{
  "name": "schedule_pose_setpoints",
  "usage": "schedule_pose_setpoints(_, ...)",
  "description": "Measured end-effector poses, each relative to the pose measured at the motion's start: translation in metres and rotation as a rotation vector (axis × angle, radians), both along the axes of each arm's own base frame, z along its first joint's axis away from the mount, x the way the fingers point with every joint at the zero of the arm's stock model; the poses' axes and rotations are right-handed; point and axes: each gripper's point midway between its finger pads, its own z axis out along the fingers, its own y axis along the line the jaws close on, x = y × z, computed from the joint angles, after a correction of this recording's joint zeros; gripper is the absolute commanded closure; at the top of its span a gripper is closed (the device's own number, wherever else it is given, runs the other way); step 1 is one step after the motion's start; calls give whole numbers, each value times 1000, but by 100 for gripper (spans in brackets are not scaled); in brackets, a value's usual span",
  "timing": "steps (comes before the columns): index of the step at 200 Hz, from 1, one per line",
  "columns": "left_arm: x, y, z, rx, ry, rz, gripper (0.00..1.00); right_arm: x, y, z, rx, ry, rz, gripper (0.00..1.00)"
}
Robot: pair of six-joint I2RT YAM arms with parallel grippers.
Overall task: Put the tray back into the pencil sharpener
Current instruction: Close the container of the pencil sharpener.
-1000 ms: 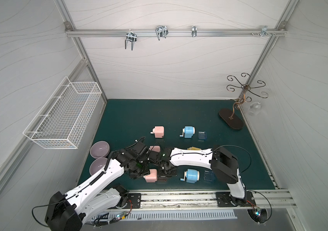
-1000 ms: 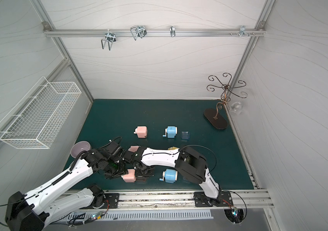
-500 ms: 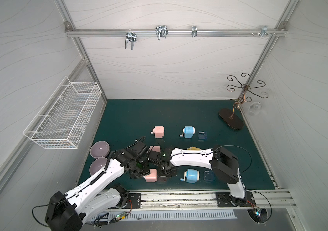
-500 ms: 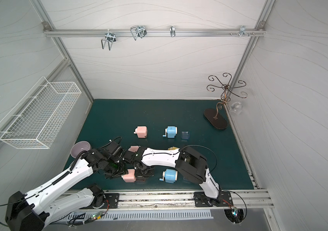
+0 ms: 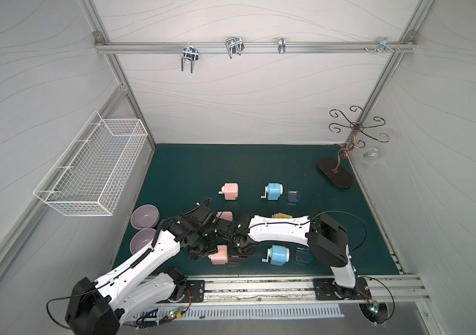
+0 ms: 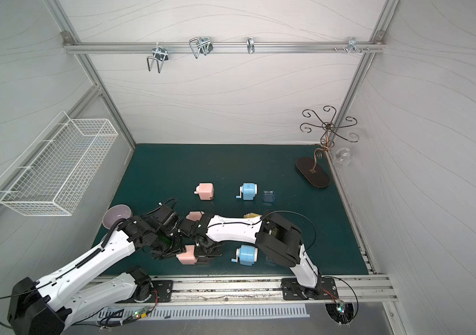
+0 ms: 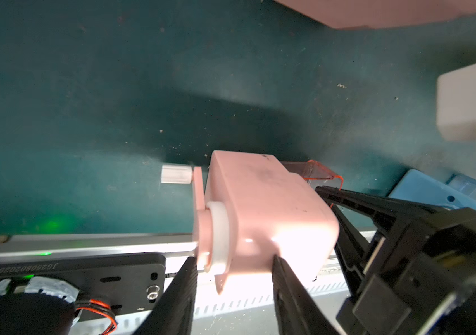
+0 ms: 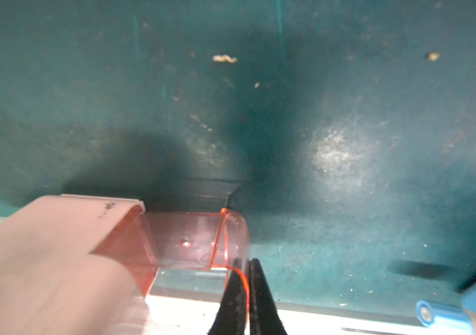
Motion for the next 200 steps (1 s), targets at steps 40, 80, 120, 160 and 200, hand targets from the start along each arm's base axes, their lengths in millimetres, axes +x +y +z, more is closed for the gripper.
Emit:
schedule_pose_setpoints(40, 0, 0, 0, 0, 1, 1, 56, 1, 4, 1, 18, -4, 0, 91)
schedule_pose_setpoints(80, 0, 0, 0, 0, 1, 1, 56, 1, 8, 2, 37, -4, 1, 91)
schedule_pose_setpoints(120, 0, 0, 0, 1, 0, 0, 57, 1, 15, 3, 66, -9, 7, 91)
schedule_pose_setpoints(160, 0, 0, 0, 2, -1, -4, 57, 0, 22, 4, 92, -18, 21, 91)
schedule_pose_setpoints(200, 0, 0, 0, 2, -2, -6, 57, 0, 24, 4, 103, -20, 25, 90)
